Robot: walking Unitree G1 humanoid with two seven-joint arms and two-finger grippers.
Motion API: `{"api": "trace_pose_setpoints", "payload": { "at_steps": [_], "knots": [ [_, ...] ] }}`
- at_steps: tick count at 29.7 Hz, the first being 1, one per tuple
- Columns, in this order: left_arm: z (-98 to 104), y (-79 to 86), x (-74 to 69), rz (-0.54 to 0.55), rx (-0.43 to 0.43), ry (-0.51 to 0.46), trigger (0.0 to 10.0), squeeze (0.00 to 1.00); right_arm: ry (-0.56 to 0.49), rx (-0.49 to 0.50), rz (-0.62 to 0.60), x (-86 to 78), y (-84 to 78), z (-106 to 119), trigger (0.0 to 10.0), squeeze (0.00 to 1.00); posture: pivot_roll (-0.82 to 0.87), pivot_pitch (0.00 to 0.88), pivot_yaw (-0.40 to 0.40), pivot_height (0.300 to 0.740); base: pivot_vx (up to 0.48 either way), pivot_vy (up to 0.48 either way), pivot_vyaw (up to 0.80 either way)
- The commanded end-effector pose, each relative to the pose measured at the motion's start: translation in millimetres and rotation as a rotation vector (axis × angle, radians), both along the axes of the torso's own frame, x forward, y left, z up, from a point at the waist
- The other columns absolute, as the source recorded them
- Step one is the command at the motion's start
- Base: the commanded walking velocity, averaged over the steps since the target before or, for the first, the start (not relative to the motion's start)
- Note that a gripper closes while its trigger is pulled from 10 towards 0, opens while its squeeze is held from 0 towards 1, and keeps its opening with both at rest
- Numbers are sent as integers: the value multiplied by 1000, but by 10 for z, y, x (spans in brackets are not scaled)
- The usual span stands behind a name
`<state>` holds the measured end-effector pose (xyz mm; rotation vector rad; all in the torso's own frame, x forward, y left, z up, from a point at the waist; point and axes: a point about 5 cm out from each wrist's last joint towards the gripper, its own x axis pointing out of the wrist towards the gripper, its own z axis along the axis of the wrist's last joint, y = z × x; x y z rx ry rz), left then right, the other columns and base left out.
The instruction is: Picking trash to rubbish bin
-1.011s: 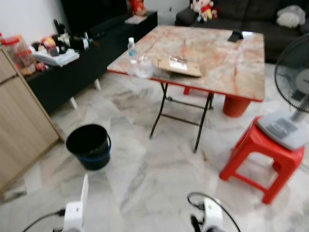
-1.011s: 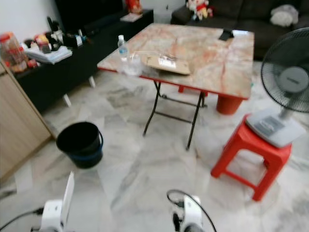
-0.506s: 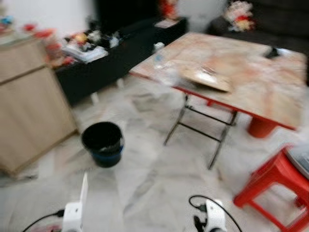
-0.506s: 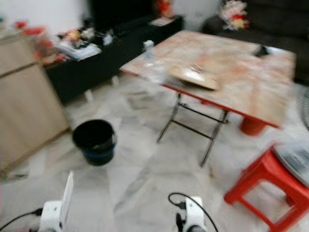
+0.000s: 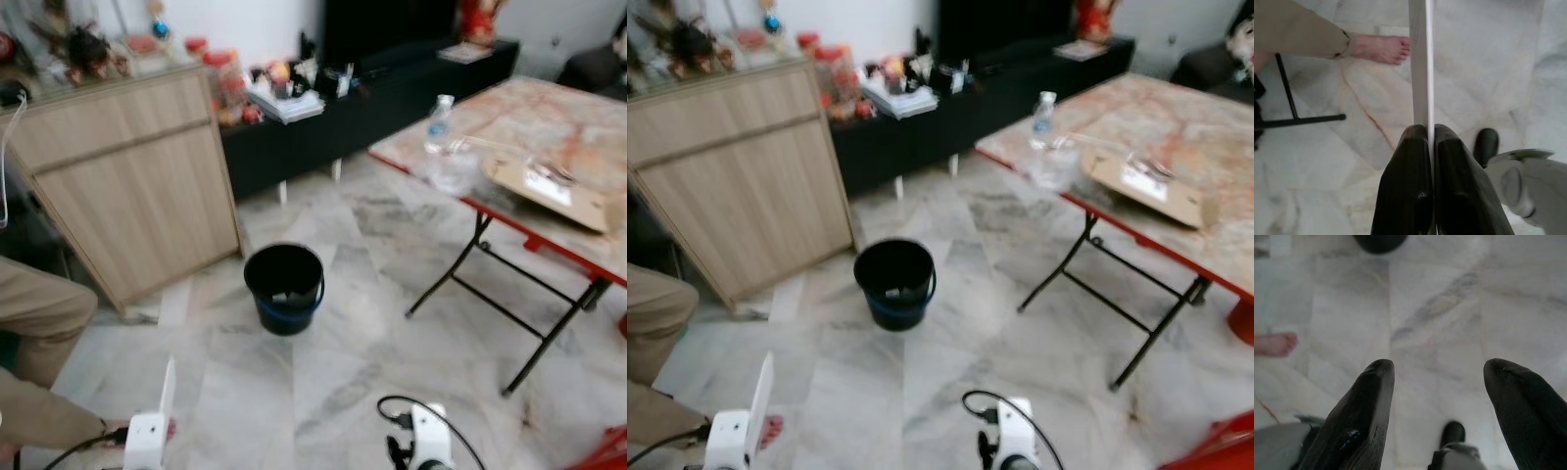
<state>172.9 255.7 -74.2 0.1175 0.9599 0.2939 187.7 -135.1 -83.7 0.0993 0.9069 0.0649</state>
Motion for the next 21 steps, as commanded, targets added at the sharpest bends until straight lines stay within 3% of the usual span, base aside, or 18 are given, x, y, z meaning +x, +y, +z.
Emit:
{"api": "trace_pose_setpoints", "payload": {
  "at_steps": [1, 14, 21],
  "knots": [
    [16, -63, 72, -17, -5, -17, 10000, 0, 12, -29, -25, -39, -147, -19, 10000, 0, 58, 23, -6, 740, 247, 0, 0],
    [13, -88, 81, -28, -4, -18, 10000, 0, 3, -66, -62, -3, -277, 3, 10000, 0, 36, 31, -8, 740, 244, 0, 0],
    [30, -96, 121, -24, -8, -31, 10000, 0, -7, -55, -70, -7, -304, 7, 10000, 0, 38, 34, -17, 740, 34, 0, 0]
  ]
}}
